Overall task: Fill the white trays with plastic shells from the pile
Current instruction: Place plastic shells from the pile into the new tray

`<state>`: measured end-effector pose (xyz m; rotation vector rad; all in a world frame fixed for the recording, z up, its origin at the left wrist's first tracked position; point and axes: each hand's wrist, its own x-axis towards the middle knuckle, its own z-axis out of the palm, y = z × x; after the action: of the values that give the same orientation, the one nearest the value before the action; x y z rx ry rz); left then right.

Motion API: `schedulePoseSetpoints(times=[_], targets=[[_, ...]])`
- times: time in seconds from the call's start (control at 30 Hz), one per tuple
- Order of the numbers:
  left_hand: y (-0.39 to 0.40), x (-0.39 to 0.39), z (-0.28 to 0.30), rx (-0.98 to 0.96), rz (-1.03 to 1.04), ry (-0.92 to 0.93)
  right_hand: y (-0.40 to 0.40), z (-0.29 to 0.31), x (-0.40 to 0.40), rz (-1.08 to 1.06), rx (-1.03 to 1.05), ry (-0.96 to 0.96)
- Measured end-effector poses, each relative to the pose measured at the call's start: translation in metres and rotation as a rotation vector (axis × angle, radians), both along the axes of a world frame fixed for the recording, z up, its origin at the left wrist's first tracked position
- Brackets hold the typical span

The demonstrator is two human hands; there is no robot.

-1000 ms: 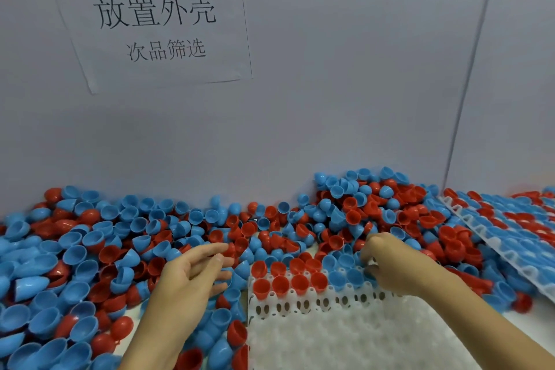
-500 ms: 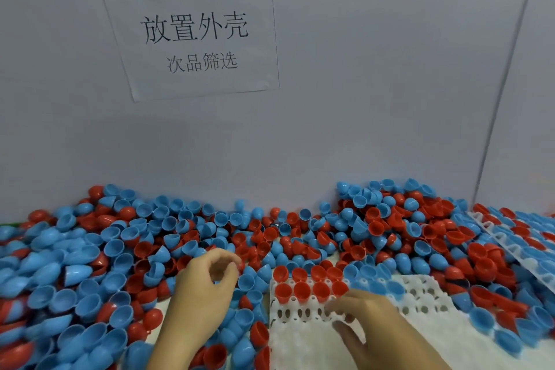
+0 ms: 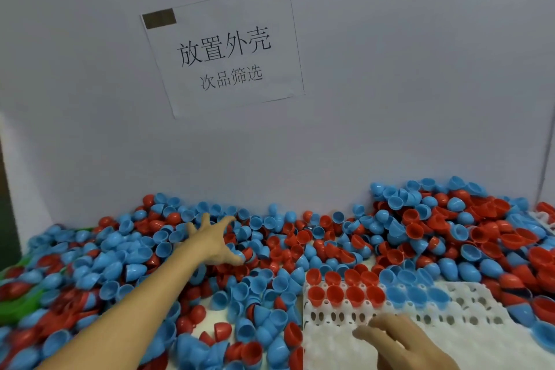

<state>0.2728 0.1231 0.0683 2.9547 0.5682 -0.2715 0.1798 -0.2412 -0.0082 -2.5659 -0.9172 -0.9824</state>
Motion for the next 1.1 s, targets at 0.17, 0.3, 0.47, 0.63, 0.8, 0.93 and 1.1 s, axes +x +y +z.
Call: schedulePoseSetpoints(times=[0.17,0.3,0.47,0.63,0.8,0.93,1.1], targets=[[-0.005,0.025,-0.015,0.089,-0.082,0.152,0.030,0.008,-0.002,0.179,-0.017,0.203],[-0.010,0.029,-0.038,0.151,-0.060,0.098,0.024,0.007,-0.002,0.144,0.022,0.133],[-0.015,0.022,-0.046,0.126,-0.047,-0.060,0.025,0.009,-0.002,0.142,0.051,0.134],[-0.023,0.025,-0.015,0.084,-0.046,0.010,0.026,0.005,-0.001,0.117,0.072,0.111],[-0.050,0.031,-0.031,0.071,-0.127,0.107,0.028,0.006,-0.005,0.127,0.096,0.104],[-0.054,0.042,-0.041,0.021,-0.084,0.157,0.030,0.006,-0.007,0.123,0.085,0.164],[-0.062,0.051,-0.049,-0.053,0.005,0.043,0.030,0.006,-0.007,0.123,0.086,0.180]])
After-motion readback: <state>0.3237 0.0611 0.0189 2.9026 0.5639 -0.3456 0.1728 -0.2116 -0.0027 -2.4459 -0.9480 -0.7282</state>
